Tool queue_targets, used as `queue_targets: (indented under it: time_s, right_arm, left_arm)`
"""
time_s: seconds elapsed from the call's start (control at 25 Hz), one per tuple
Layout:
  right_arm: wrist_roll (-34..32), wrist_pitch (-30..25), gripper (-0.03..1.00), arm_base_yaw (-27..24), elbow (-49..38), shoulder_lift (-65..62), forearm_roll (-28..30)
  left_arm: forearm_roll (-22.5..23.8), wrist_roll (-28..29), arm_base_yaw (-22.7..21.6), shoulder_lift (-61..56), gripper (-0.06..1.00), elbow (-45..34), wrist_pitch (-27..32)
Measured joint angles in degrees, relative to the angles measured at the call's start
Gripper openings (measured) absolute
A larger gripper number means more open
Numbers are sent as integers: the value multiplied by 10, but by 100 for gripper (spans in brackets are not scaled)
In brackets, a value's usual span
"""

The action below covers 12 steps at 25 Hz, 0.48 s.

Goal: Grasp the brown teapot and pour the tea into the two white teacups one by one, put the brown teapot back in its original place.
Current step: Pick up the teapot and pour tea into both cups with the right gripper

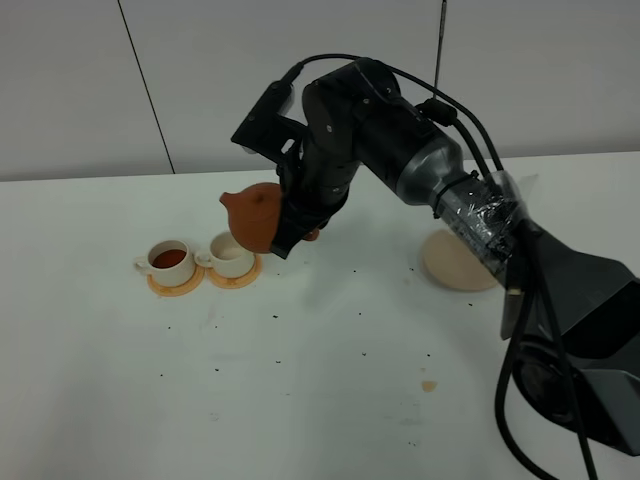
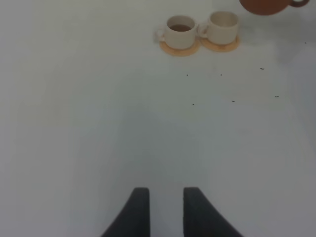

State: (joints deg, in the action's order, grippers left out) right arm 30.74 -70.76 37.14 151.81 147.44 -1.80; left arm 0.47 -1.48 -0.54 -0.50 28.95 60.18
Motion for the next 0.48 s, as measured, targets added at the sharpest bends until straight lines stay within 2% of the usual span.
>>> queue_targets:
  time_s: [0.28, 0.48]
  right_arm:
    - [0, 0, 10, -8, -73, -50, 11]
    - [3, 1, 10, -10, -92, -55, -16]
  left_arm:
    - [0, 0, 0, 0, 24, 0, 0]
    - [0, 0, 0, 0, 24, 0, 0]
